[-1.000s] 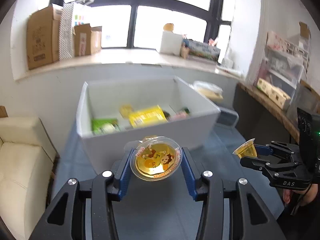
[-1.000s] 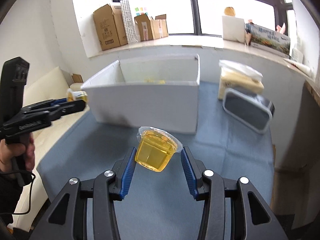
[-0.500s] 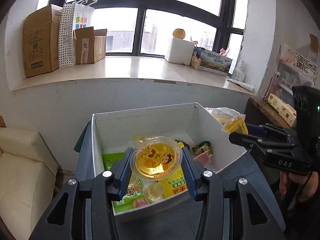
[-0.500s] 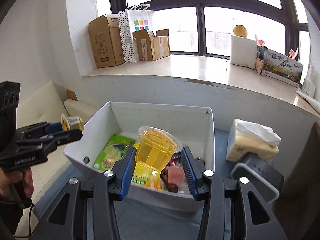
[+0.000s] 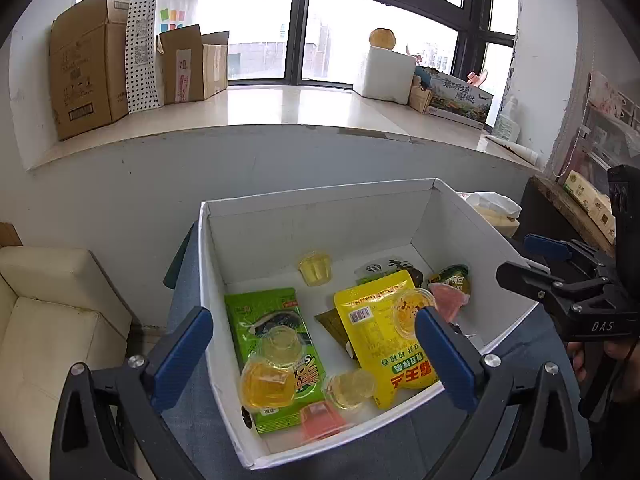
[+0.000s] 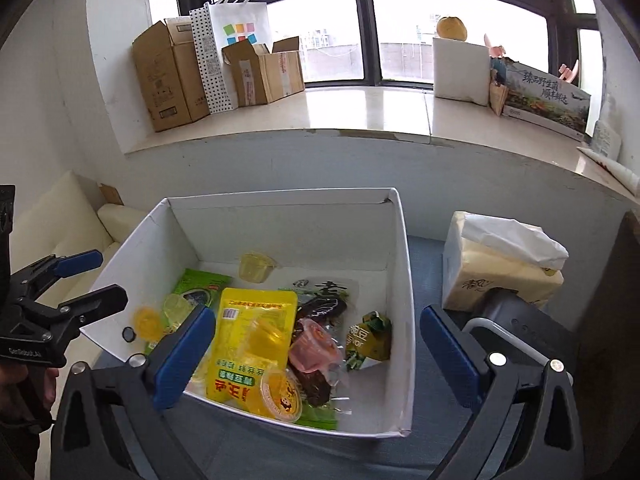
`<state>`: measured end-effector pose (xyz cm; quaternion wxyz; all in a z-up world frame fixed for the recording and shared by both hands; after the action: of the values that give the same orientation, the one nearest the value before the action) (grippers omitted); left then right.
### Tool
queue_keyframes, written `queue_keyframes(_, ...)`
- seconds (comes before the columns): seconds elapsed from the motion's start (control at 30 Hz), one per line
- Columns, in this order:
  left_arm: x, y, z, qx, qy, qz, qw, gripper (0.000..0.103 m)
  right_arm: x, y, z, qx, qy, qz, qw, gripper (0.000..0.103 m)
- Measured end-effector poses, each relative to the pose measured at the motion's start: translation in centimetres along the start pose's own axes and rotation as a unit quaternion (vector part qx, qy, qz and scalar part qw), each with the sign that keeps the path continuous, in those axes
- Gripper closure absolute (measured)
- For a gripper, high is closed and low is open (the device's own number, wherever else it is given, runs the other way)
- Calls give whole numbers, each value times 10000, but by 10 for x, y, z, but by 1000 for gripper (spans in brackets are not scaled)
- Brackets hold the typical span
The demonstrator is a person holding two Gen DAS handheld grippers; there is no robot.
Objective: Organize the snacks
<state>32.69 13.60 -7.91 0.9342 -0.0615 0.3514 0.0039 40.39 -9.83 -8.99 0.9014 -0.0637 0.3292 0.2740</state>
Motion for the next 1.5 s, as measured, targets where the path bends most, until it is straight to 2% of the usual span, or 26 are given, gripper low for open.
queue_keyframes(0.13,-3,-5,-3,65,-4,194,9998,0,-8,4,0,-54,-97,-40,9999,0)
queue_keyframes(0.27,-24,-11,-4,134,-308,300,9990,0,-32,19,-3,-397,-384,-405,9977,0)
queue_keyframes(0.4,-46,-11,-7,-107,-447,51,9989,0,-64,29,-12,-540,-682,-710,9937,0)
queue_keyframes(0.57,-95,-23,-18,-156,-841,-49,9963,0,-111,33,-26,-467,-855,-570,9936,0)
queue_keyframes(0.7,-140,-48,-36,153,-1168,191,9929,0,-158,42,-41,-436,-1053,-818,9901,0)
queue_keyframes(0.77,-164,-64,-49,351,-1377,466,9888,0,-180,47,-52,-378,-1149,-836,9891,0)
queue_keyframes(0.83,-177,-76,-60,395,-1338,484,9890,0,-197,50,-63,-226,-1061,-741,9913,0)
queue_keyframes(0.93,-193,-88,-77,299,-1108,134,9933,0,-219,57,-83,-100,-977,-634,9931,0)
queue_keyframes(1.03,-212,-98,-96,242,-1012,9,9946,0,-245,63,-104,-84,-1015,-546,9933,0)
queue_keyframes(1.2,-243,-111,-118,255,-966,5,9950,0,-277,66,-125,75,-1042,-481,9934,0)
queue_keyframes(1.5,-272,-124,-137,392,-936,-92,9948,0,-295,70,-147,211,-1046,-567,9927,0)
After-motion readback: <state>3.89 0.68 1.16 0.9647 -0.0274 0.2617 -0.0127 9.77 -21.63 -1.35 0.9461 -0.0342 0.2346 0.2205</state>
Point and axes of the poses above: each gripper's, at about its wrist camera, not at the fingertips, and x roughly the way its jaws point, y to its left, z to its top, the point moved 1 cm from there along x, roughly the way its jaws point, and after that the axes turned 1 degree about -y, right-handed, at the moved point
